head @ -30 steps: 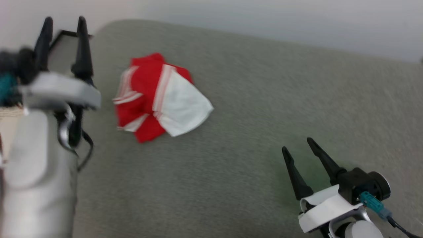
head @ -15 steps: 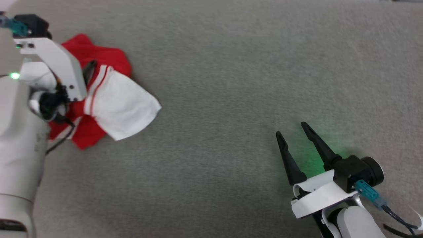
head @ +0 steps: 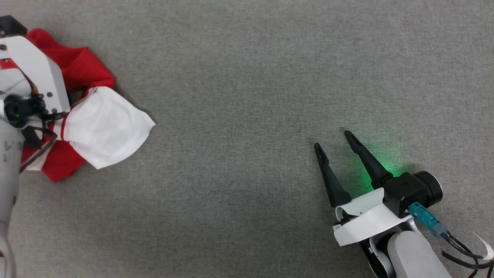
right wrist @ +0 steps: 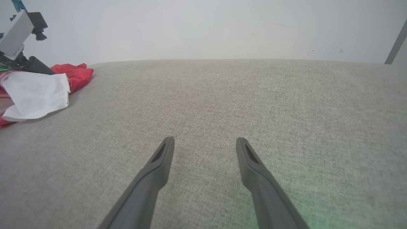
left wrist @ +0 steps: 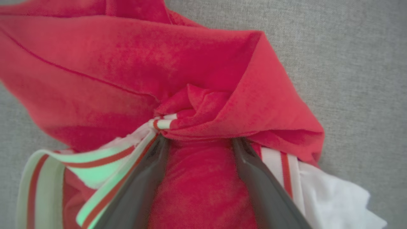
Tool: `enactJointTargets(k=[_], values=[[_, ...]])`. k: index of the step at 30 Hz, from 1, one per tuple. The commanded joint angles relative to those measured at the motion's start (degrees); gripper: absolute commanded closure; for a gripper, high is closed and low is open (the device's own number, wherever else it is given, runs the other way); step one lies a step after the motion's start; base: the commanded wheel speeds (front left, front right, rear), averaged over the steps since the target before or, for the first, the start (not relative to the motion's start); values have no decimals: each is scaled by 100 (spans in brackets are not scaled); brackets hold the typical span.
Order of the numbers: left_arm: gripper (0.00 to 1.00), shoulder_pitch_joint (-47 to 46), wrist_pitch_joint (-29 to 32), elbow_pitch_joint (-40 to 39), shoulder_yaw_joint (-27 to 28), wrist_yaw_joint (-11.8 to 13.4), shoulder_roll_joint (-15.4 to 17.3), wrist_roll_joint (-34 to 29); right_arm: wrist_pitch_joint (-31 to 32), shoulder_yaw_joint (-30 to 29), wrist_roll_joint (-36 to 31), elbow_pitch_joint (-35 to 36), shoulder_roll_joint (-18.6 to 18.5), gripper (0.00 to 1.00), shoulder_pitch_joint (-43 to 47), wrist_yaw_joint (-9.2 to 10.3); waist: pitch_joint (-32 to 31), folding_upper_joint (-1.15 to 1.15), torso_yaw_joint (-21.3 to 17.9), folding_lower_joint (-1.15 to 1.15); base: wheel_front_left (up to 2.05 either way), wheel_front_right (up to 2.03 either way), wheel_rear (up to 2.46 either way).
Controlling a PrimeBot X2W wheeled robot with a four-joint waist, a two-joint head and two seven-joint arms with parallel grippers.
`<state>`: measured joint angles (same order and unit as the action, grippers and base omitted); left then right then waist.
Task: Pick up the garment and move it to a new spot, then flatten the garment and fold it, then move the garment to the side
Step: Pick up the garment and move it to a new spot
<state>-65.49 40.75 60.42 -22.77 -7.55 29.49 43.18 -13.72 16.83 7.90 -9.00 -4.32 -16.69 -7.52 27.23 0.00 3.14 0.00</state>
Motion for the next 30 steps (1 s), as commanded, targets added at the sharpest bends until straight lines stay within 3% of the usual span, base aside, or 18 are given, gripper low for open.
enactJointTargets(k=[1, 5, 6, 7, 19, 24, 30], values=[[0, 469, 173, 316, -166, 14, -241, 38, -23, 21, -32, 18, 22, 0, -61, 6, 75, 0, -80, 0, 0, 0, 0], [0, 556, 283, 438, -247, 13, -338, 189, -18, 41, -42, 39, 41, 0, -51, 6, 63, 0, -103, 0, 0, 0, 0], [55, 572, 287, 411, -277, 12, -346, 228, -19, 38, -48, 54, 47, 0, -51, 6, 58, 0, -107, 0, 0, 0, 0], [100, 580, 249, 395, -265, 10, -347, 289, -21, 30, -45, 67, 50, 0, -54, 6, 47, 0, -106, 0, 0, 0, 0], [100, 355, -502, 2, -546, -5, -189, 479, -46, 29, 28, 47, 77, 0, 76, 6, -402, 0, -90, 0, 0, 0, 0], [100, 144, -911, -464, -798, 0, -135, 559, -57, -70, 70, -15, 87, 0, 211, 6, -679, 0, -55, 0, 0, 0, 0], [100, 88, -1275, -1262, -1094, 2, -293, 1005, -92, -217, 160, -104, 113, 0, 402, 6, -1106, 0, -59, 0, 0, 0, 0]])
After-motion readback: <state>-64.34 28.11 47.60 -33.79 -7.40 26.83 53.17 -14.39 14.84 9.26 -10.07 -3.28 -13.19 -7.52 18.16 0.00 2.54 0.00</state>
